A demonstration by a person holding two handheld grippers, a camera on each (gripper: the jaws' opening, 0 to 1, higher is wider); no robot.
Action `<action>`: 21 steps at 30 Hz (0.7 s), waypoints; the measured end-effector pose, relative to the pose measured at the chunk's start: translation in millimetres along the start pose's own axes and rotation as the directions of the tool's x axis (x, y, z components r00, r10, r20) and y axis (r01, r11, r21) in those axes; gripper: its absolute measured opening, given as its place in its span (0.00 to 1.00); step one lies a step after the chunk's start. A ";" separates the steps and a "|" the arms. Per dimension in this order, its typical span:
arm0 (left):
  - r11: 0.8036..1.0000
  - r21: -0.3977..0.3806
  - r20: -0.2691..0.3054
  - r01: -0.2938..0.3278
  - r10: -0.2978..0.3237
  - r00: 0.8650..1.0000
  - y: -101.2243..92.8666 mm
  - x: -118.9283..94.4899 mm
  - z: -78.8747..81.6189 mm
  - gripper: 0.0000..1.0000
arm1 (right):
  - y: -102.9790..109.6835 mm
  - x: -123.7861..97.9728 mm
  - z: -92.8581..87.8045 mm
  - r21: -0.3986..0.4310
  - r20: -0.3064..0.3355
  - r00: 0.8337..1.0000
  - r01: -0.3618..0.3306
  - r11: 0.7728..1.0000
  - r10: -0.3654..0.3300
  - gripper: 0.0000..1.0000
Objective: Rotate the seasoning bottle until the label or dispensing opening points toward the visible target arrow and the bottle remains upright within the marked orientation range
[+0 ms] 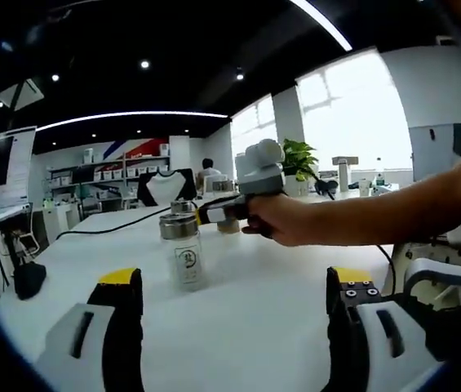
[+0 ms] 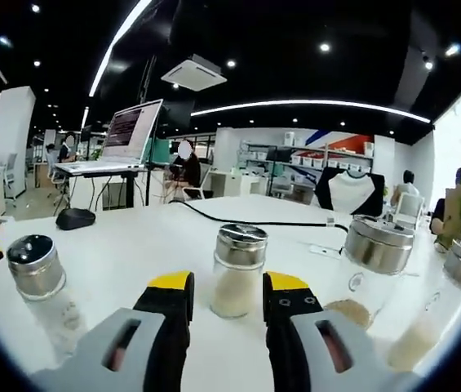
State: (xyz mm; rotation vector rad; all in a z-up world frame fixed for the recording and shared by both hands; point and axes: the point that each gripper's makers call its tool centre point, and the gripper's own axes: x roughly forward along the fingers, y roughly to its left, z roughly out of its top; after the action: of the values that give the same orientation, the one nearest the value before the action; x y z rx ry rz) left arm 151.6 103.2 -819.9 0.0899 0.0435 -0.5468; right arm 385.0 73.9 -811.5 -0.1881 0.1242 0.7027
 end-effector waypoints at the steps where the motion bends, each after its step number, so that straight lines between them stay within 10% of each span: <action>1: 1.000 0.005 -0.001 -0.002 0.002 1.000 0.6 -0.1 0.5 0.97 | -1.4 3.2 -0.5 -0.009 -0.018 1.000 0.011 1.000 -0.011 0.32; 21: 1.000 -0.004 -0.022 0.022 -0.022 1.000 6.5 -2.9 6.3 0.98 | -13.5 41.9 9.1 0.009 0.044 0.994 0.100 0.995 -0.100 0.32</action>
State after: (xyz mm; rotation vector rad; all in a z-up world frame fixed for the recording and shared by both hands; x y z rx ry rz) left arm 152.6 109.6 -813.0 0.0924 0.0674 -0.5673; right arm 425.9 92.1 -808.3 -0.1714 0.0743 0.6059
